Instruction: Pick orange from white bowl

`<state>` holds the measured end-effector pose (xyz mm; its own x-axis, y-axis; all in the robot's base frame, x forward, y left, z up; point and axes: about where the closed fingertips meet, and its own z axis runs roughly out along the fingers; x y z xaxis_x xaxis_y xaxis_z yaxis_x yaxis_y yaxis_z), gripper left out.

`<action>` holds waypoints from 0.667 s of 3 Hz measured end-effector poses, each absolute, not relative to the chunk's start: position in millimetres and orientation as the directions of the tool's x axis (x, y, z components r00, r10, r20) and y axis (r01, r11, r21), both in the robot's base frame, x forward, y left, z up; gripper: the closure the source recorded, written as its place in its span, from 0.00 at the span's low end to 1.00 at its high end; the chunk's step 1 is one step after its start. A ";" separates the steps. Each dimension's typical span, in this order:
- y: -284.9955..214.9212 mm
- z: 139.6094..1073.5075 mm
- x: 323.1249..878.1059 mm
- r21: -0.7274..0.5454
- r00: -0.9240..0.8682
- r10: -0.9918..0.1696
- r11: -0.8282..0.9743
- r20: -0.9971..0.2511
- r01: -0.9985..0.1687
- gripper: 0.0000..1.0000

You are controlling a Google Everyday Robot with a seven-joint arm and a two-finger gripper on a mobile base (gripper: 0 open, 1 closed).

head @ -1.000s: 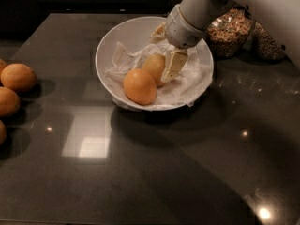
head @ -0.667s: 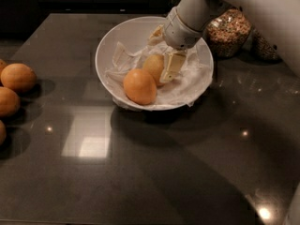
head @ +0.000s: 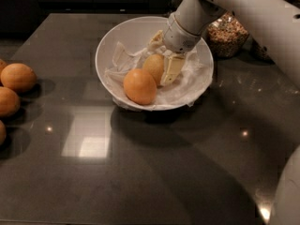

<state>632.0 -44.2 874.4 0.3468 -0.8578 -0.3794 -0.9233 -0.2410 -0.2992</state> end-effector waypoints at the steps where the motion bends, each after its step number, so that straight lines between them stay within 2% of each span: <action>1: -45.6 867.8 634.4 -0.285 0.340 -0.861 -0.241 -0.379 -0.928 0.26; 2: -45.8 865.2 635.2 -0.280 0.337 -0.861 -0.240 -0.380 -0.930 0.29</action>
Offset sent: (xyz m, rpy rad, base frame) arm 0.0057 -0.0060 -0.0152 -0.0130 0.0360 -0.0127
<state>635.2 -45.8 865.2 0.3367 -0.8615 -0.3801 -0.9296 -0.2400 -0.2796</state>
